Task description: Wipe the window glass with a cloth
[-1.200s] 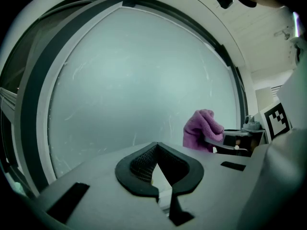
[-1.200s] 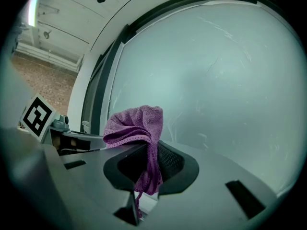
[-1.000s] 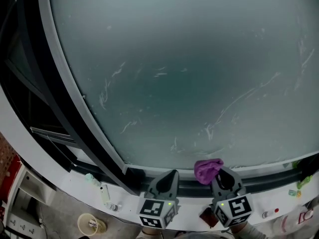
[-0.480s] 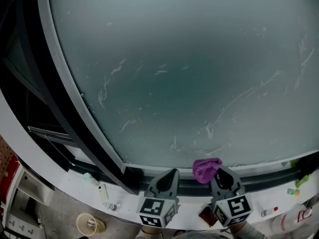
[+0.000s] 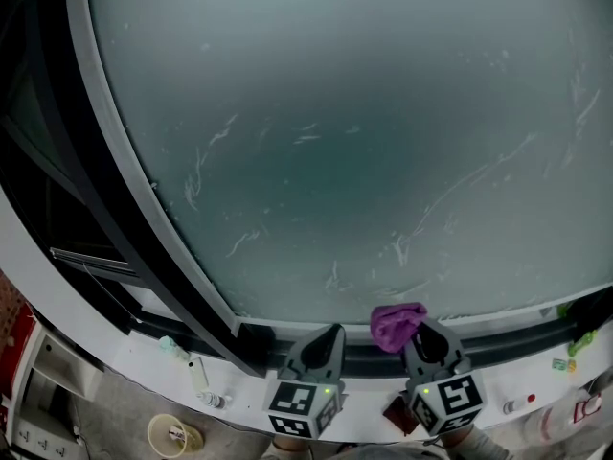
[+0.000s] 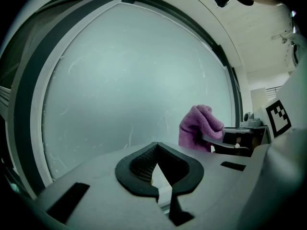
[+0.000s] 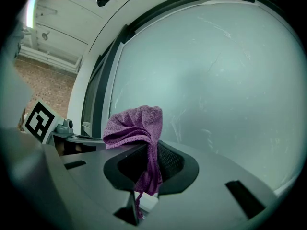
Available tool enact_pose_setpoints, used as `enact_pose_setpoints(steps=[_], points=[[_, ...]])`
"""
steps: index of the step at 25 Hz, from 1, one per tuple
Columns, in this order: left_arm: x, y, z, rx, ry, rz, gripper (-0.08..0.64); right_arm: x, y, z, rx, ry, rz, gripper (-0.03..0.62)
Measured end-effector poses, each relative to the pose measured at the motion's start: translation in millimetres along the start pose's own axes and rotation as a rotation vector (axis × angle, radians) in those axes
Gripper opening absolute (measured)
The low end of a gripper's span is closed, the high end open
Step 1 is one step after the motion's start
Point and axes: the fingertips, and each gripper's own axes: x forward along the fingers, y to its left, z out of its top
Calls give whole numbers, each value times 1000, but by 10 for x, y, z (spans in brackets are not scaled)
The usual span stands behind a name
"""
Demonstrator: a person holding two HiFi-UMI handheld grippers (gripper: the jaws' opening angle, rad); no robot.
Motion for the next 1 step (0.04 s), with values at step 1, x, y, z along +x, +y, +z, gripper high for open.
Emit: enact_pose_setpoints(steps=[1], points=[[-1, 0, 2, -1, -1, -1, 5, -1, 2, -16, 5, -1, 1, 48]])
